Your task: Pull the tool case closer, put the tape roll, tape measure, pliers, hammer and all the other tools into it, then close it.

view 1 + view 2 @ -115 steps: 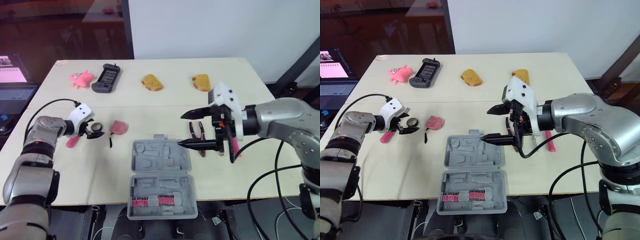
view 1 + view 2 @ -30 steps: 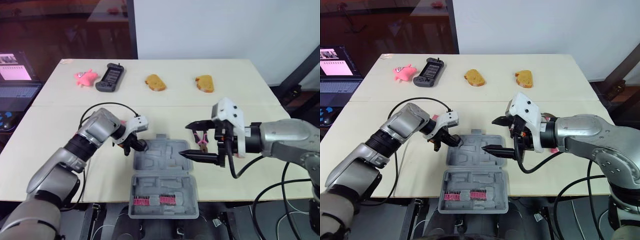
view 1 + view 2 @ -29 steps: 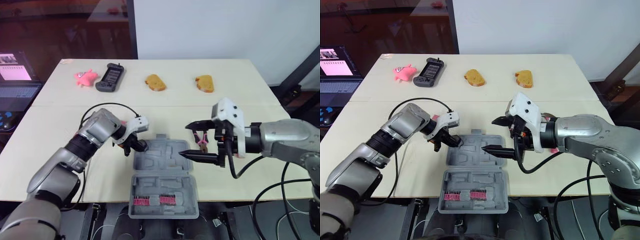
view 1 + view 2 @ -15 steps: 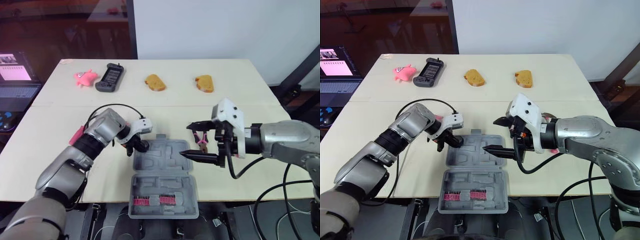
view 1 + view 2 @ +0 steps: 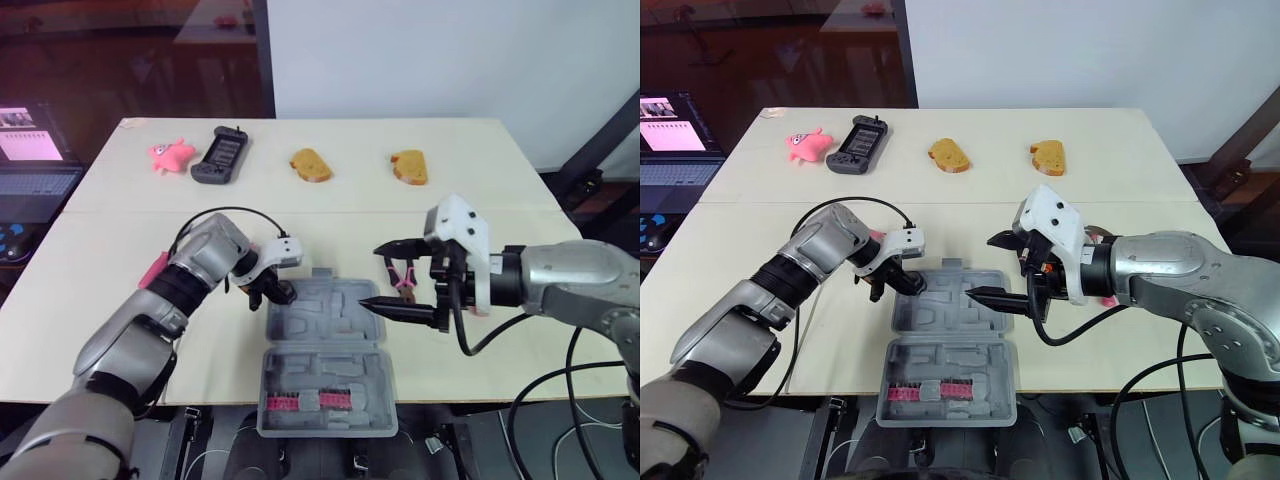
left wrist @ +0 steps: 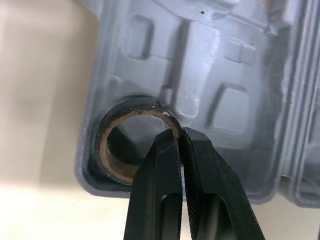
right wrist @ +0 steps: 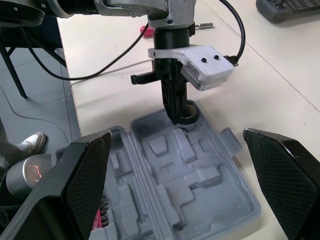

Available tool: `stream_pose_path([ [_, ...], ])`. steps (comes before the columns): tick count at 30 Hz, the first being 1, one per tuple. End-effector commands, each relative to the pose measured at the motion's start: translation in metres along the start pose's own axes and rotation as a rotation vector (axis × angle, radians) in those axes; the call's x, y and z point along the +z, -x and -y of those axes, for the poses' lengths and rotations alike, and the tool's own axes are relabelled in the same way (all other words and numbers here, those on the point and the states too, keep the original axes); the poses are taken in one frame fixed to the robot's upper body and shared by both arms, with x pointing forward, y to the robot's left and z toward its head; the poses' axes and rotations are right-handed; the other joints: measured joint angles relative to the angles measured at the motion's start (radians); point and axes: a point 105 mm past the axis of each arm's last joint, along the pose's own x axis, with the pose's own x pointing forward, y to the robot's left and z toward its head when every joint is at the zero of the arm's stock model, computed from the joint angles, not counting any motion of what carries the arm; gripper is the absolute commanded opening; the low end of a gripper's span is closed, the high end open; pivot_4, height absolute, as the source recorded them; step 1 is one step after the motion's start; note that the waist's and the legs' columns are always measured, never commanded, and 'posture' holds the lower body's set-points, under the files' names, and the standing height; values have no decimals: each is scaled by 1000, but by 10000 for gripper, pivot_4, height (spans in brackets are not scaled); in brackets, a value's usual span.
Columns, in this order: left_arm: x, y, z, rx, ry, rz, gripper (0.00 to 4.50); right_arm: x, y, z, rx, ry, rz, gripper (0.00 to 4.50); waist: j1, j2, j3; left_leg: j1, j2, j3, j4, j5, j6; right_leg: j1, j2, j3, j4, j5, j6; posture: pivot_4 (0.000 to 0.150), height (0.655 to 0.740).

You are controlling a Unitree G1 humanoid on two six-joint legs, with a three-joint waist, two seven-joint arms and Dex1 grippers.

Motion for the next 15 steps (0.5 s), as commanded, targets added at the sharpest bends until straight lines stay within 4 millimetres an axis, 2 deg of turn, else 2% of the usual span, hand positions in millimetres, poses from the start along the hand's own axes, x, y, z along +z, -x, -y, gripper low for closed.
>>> stream_pose_path([
  [1, 2, 4, 1, 4, -35, -23, 536, 6, 2, 1, -17, 38, 19, 45000, 0, 0, 0, 0, 0, 0, 0, 0, 0, 0, 0, 0, 0, 0, 0, 1500, 7188],
  [8, 2, 5, 0, 15, -50, -41, 536, 6, 1, 2, -15, 39, 18, 45000, 0, 0, 0, 0, 0, 0, 0, 0, 0, 0, 0, 0, 0, 0, 0, 1500, 7188],
  [12, 7, 16, -3, 40, -59, -23, 14351, 5, 1, 2, -14, 35, 16, 45000, 0, 0, 0, 0, 0, 0, 0, 0, 0, 0, 0, 0, 0, 0, 0, 1500, 7188],
  [13, 12, 20, -2, 34, -54, -1, 20444, 4, 2, 2, -12, 34, 14, 45000, 0, 0, 0, 0, 0, 0, 0, 0, 0, 0, 0, 0, 0, 0, 0, 1500, 7188],
  [15, 24, 32, 3, 23, -51, 57, 29503, 4, 1, 2, -4, 29, 17, 45000, 0, 0, 0, 0, 0, 0, 0, 0, 0, 0, 0, 0, 0, 0, 0, 1500, 7188],
])
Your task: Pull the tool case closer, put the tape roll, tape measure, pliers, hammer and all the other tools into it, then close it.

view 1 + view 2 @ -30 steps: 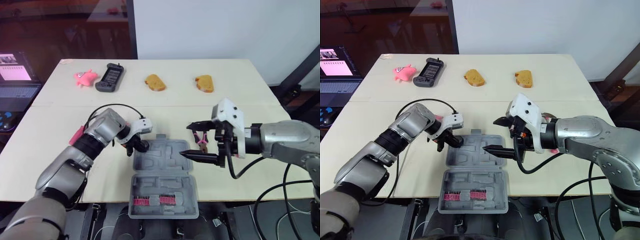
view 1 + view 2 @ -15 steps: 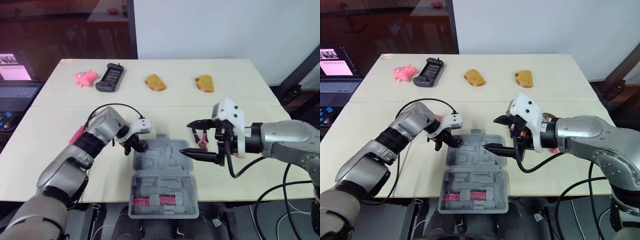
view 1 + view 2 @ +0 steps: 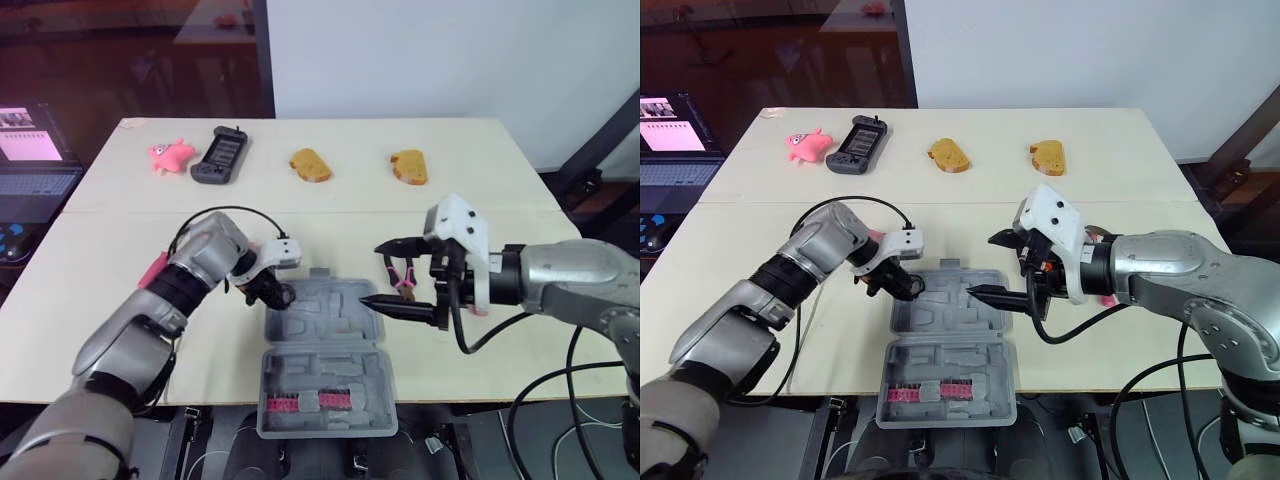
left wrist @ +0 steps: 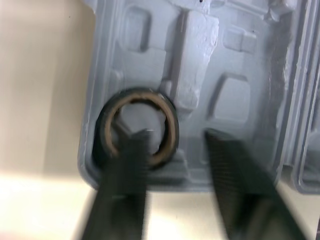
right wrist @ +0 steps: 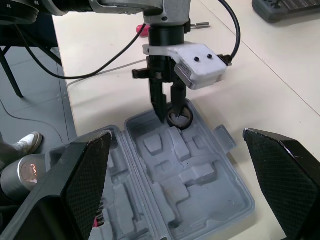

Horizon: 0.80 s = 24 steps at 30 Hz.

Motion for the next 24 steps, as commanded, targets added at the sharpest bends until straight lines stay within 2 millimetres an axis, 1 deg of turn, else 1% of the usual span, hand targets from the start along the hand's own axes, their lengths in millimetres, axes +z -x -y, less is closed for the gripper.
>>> stream_pose_path([
  [1, 30, 31, 5, 9, -38, 106, 29503, 5, 1, -1, 10, 26, 21, 45000, 1, 0, 0, 0, 0, 0, 0, 0, 0, 0, 0, 0, 0, 0, 0, 1500, 7188],
  [5, 37, 50, 11, 32, -60, 196, 29503, 5, 0, -1, 18, 27, 24, 45000, 0, 0, 0, 0, 0, -1, 0, 0, 0, 0, 0, 0, 0, 0, 0, 1500, 7188],
  [8, 32, 57, 8, 74, -52, 314, 29503, 6, -1, 0, 27, 31, 27, 45000, -5, 0, 0, 1, 0, -1, 0, 0, 0, 0, 0, 0, 0, 0, 0, 1500, 7188],
  [11, 22, 55, 11, 74, -57, 411, 29503, 7, -2, 0, 34, 35, 28, 45000, -7, 0, 0, 1, 0, -1, 0, 0, 0, 0, 0, 0, 1, 0, 0, 1500, 7188],
  [12, 15, 51, 13, 78, -56, 441, 29503, 7, -2, 0, 38, 37, 27, 45000, -7, 0, 0, 1, 0, -1, 0, 0, 0, 0, 0, 0, 1, 0, 0, 1500, 7188],
  [13, 8, 48, 15, 77, -51, 468, 24166, 8, -3, 1, 43, 39, 26, 45000, -6, 0, 0, 1, 0, -1, 0, 0, 0, 0, 0, 0, 1, 0, 0, 1500, 7188],
  [14, 1, 44, 17, 87, -50, 479, 22271, 8, -3, 1, 47, 41, 24, 45000, -6, 0, 0, 1, 0, -1, 0, 0, 0, 0, 0, 0, 1, 0, 0, 1500, 7188],
  [16, -6, 39, 18, 111, -63, 484, 22271, 8, -2, 1, 50, 44, 21, 45000, -4, 0, 0, 1, 0, -1, 0, 0, 0, 0, 0, 0, 1, 0, 0, 1500, 7188],
  [18, -4, 36, 16, 131, -40, 532, 22271, 8, -2, 2, 52, 46, 19, 45000, 3, 0, 0, 1, 0, 0, 0, 0, 0, 0, 0, 0, 1, 0, 0, 1500, 7188],
  [22, -2, 31, 8, 221, -101, 616, 22271, 10, -3, 1, 63, 52, 16, 45000, 2, 0, 0, -1, 0, -1, 5, -2, 3, 2, -1, -1, 0, 0, 0, 1500, 7188],
  [24, -1, 28, 7, 235, -115, 648, 22271, 10, -3, 2, 65, 53, 15, 45000, 0, 0, 0, -1, 1, -1, 8, -3, 4, 2, -1, -1, 1, 0, 0, 1500, 7188],
])
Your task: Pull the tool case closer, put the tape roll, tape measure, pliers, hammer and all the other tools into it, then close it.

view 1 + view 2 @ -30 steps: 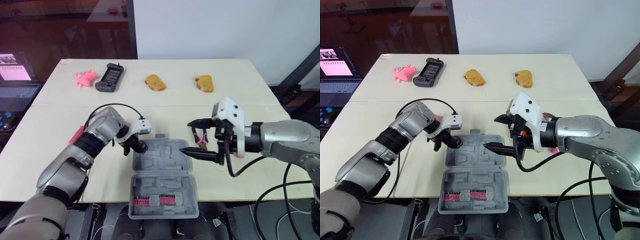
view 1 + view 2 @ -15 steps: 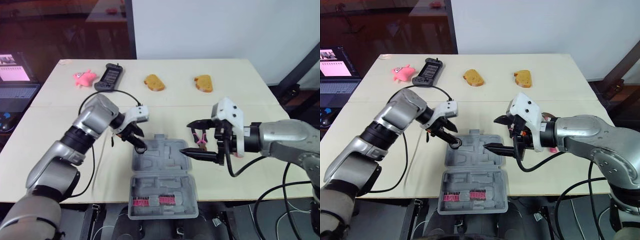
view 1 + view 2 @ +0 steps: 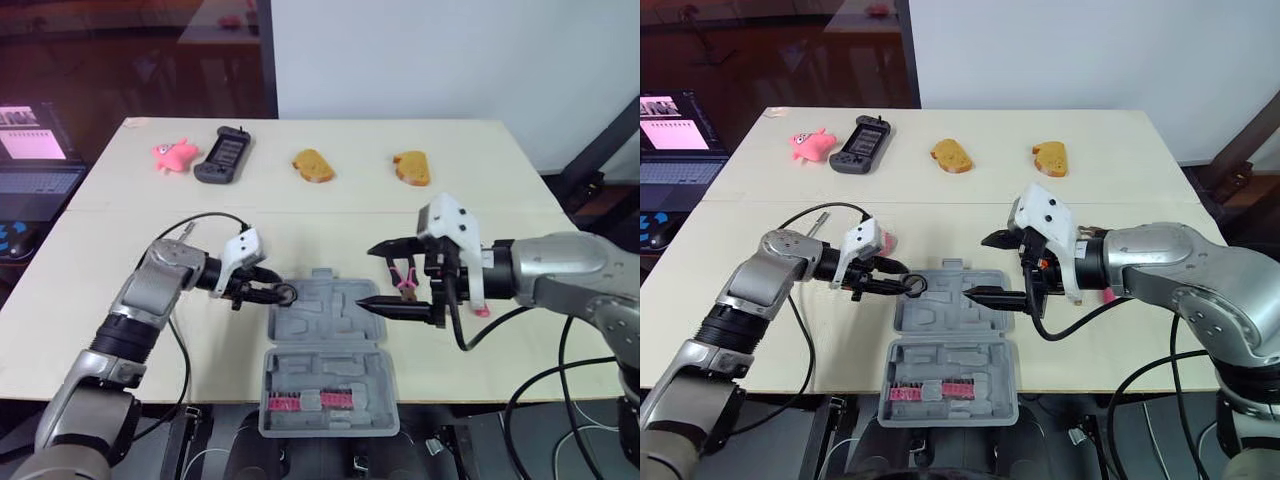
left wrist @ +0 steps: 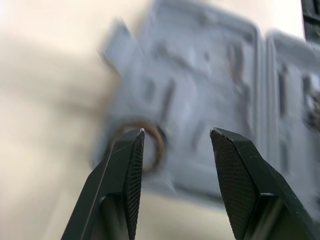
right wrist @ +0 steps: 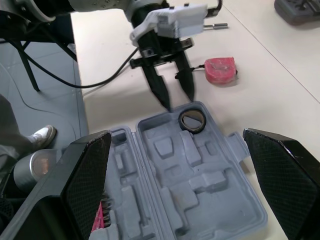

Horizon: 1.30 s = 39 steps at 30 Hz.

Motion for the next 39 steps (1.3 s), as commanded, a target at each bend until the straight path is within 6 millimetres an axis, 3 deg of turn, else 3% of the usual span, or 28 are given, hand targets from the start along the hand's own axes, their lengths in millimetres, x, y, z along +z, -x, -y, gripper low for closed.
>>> stream_pose_path([
  [1, 3, 0, -3, 31, -30, 77, 22271, 9, 3, 1, -8, 45, 18, 45000, -1, 0, 0, 0, 0, 0, 1, 0, 0, 0, 0, 0, 0, 0, 0, 1500, 7188],
  [5, -5, -3, -5, 46, -29, 68, 9369, 9, 4, 1, -10, 47, 13, 45000, -2, 0, 0, 0, 0, 1, 1, 0, 0, 0, 0, 0, 0, 0, 1, 1500, 7188],
  [20, -27, -22, -6, 31, -56, 49, 9369, 10, 4, 1, -19, 49, 14, 45000, -1, 0, 0, 0, 0, 0, 2, 0, 1, 0, 0, 0, 1, 0, 1, 1500, 7188],
  [28, -61, -35, 0, 33, -33, -7, 9369, 9, 4, 2, -24, 46, 11, 45000, 0, 0, 0, 0, 0, 0, 2, -1, 1, 0, 0, 0, 0, 0, 1, 1500, 7188],
  [34, -34, -31, -5, 39, -46, 78, 9369, 4, 7, 4, -45, 54, 18, 45000, 1, 0, 0, 0, 0, -1, 2, -1, 1, 1, -1, 0, 0, 0, 1, 1500, 7188],
  [39, 24, -3, -7, 53, -77, 220, 9369, -4, 12, 6, -27, -17, 72, 45000, 0, -1, 0, -2, 1, -1, 2, -1, 1, 0, 0, 0, 0, 1, 1, 1500, 7188],
])
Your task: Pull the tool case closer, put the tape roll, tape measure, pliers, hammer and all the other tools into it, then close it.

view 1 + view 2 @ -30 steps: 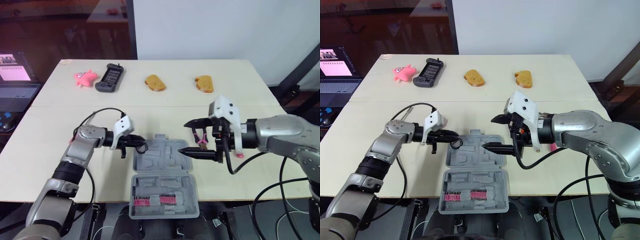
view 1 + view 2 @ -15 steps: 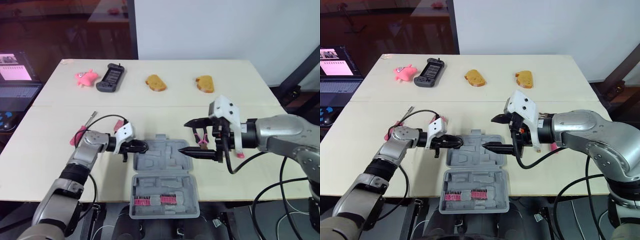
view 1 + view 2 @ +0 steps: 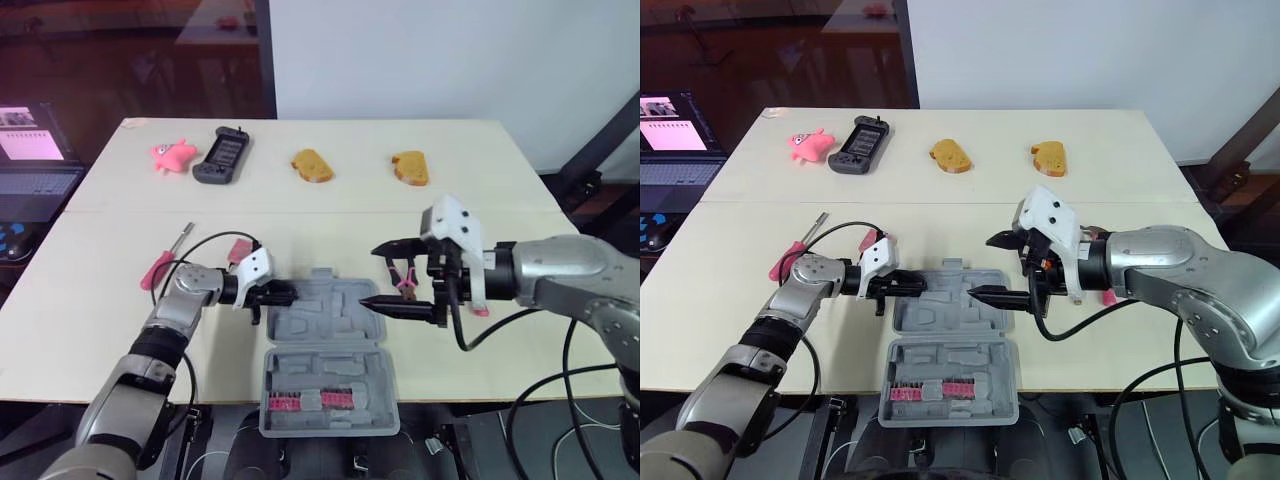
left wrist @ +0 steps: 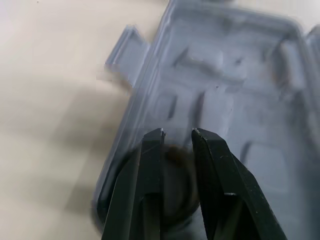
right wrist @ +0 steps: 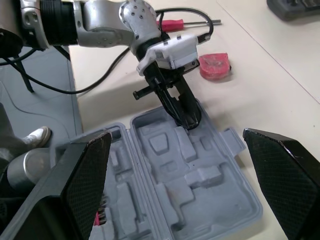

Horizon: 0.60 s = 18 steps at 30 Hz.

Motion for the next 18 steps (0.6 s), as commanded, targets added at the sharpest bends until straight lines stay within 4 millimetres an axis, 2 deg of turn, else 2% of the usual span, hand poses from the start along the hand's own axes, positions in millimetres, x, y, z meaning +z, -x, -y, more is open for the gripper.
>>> stream_pose_path([
  [1, 47, 27, -11, 68, -61, 114, 9369, 0, 13, 7, -40, -2, 44, 45000, 0, 0, 0, 0, 0, 0, 0, 0, 0, 0, 0, 0, 0, 0, 0, 1500, 7188],
  [5, 42, 66, -14, 141, -44, 78, 21903, -22, 25, 12, -110, 21, 28, 45000, -4, 1, 0, 2, 0, 0, 0, 0, 0, 1, 0, 0, 0, 0, 1, 1500, 7188],
  [9, 22, 133, -16, 326, -4, 11, 43745, -61, 57, 29, -258, -29, 30, 45000, -7, 0, 0, 2, 0, 0, -1, 0, 0, 1, 1, 0, -1, 0, 1, 1500, 7188],
  [12, 8, 164, -11, 415, 24, -16, 44471, -80, 74, 37, -340, -38, 43, 45000, -5, 0, 0, 2, 0, 1, -1, 0, 0, 1, 0, 0, -1, 0, 2, 1500, 7188],
  [15, -25, 227, 5, 626, 66, -65, 44471, -117, 108, 55, -506, -69, 49, 45000, -1, 0, 0, 3, 0, 1, -1, 0, -1, 1, 0, 0, -2, -1, 1, 1500, 7188],
  [18, -41, 259, 18, 769, 71, -64, 44471, -138, 128, 66, -610, -50, 26, 45000, -2, 1, 1, 3, 1, 2, -1, -1, 0, 1, -1, 0, -3, -1, 2, 1500, 7188],
])
